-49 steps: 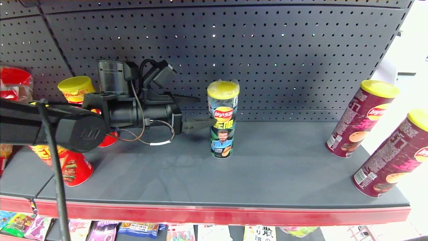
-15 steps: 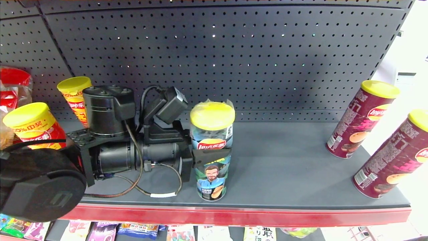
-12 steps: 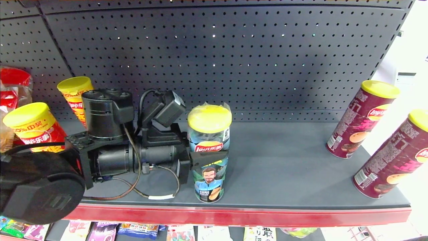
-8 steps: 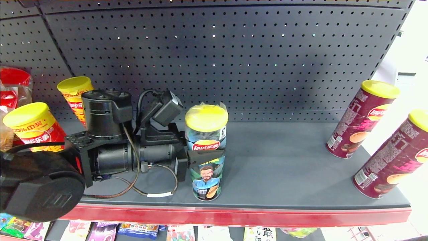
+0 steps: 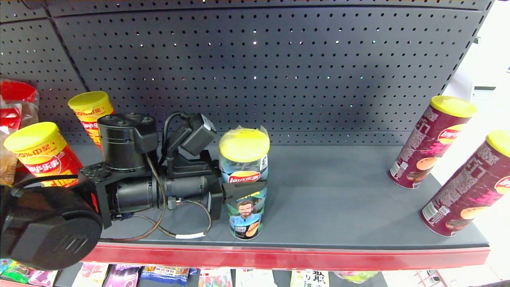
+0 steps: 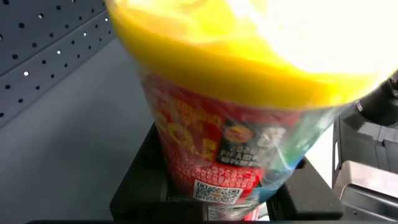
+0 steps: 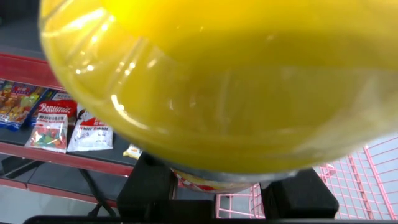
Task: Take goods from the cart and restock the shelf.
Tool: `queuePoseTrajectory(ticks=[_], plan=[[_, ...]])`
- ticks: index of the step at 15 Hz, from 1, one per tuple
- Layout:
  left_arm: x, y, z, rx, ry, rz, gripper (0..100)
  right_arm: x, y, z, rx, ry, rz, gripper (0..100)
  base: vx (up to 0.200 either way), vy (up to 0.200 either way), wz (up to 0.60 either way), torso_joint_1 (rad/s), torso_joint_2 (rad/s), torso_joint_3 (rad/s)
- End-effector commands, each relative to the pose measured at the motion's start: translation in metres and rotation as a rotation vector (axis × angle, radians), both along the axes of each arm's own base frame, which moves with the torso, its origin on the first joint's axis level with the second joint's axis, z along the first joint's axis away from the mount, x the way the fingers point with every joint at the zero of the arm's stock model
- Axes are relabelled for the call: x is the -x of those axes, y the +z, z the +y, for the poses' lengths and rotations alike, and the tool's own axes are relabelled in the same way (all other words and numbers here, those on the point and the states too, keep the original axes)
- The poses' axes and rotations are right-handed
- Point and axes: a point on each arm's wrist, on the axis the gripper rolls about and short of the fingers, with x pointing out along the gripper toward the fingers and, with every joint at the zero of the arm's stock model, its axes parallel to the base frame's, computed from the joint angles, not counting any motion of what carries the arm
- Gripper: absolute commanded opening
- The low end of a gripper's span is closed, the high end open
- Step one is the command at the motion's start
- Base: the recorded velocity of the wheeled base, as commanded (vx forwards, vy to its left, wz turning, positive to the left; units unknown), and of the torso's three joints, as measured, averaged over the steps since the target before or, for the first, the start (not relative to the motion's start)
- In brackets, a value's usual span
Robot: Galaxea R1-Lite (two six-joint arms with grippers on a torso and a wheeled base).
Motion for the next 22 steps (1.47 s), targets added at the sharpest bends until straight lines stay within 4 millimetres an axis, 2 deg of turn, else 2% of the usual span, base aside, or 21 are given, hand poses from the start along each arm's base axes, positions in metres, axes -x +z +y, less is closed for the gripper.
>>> queuePoseTrajectory(ticks=[1,6,18,19,22], plan=[[0.004,-0.001,0.001,-0.004,-0.005,0.008,0,0.000,0.000,0.000,0.000,0.000,0.002,0,0.000,0.000,0.00,0.000,0.00,0.000],[0.008,0.006,0.004,0.010,-0.002,-0.003,0,0.000,0.000,0.000,0.000,0.000,0.003,0,0.000,0.000,0.00,0.000,0.00,0.000],[0.014,-0.004,0.002,-0.015,-0.016,0.018,0,0.000,0.000,0.000,0.000,0.000,0.003,0,0.000,0.000,0.00,0.000,0.00,0.000],[0.014,-0.005,0.002,-0.018,-0.017,0.019,100,0.000,0.000,0.000,0.000,0.000,0.003,0,0.000,0.000,0.00,0.000,0.00,0.000],[0.014,-0.006,0.003,-0.018,-0.012,0.022,100,0.000,0.000,0.000,0.000,0.000,0.002,0,0.000,0.000,0.00,0.000,0.00,0.000]])
